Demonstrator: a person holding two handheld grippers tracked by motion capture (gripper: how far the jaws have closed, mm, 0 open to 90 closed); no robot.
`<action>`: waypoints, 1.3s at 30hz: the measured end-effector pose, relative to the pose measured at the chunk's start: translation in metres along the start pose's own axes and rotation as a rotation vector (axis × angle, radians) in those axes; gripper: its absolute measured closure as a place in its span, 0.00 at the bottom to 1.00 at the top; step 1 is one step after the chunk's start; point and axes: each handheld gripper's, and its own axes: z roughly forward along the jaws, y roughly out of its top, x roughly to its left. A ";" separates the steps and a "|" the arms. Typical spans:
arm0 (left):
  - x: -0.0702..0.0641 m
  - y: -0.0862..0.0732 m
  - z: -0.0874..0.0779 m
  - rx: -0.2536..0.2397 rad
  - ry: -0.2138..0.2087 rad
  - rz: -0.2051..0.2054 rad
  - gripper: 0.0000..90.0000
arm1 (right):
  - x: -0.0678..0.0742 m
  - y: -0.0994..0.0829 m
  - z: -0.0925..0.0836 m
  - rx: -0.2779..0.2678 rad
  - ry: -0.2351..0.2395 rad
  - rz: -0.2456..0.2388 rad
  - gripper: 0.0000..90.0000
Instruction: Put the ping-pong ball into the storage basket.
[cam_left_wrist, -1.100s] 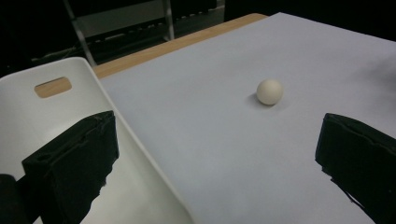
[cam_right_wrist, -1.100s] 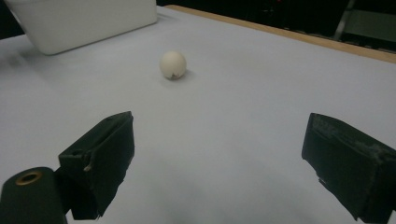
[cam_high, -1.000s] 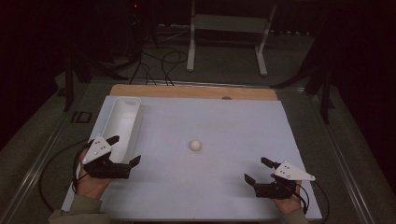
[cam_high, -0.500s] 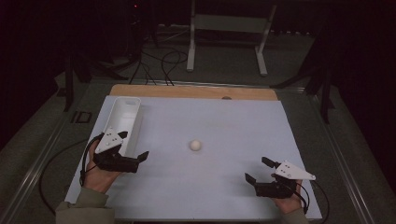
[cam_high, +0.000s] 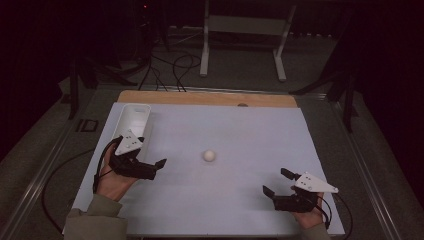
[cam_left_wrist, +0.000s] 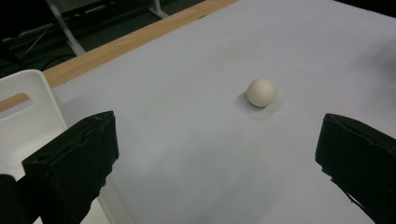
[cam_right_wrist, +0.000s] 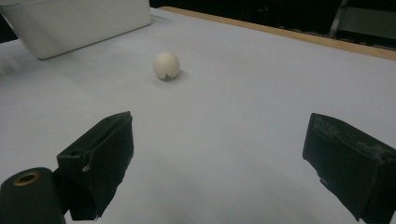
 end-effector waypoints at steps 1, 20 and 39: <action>0.000 0.001 0.000 0.006 -0.001 0.008 0.00 | 0.000 0.000 0.000 -0.001 0.000 0.000 0.09; -0.009 0.030 0.022 0.059 -0.029 0.076 0.00 | -0.001 0.000 -0.001 -0.004 0.005 0.005 0.09; -0.018 0.042 0.050 0.104 -0.054 0.114 0.00 | -0.003 -0.001 -0.002 -0.005 0.003 0.011 0.09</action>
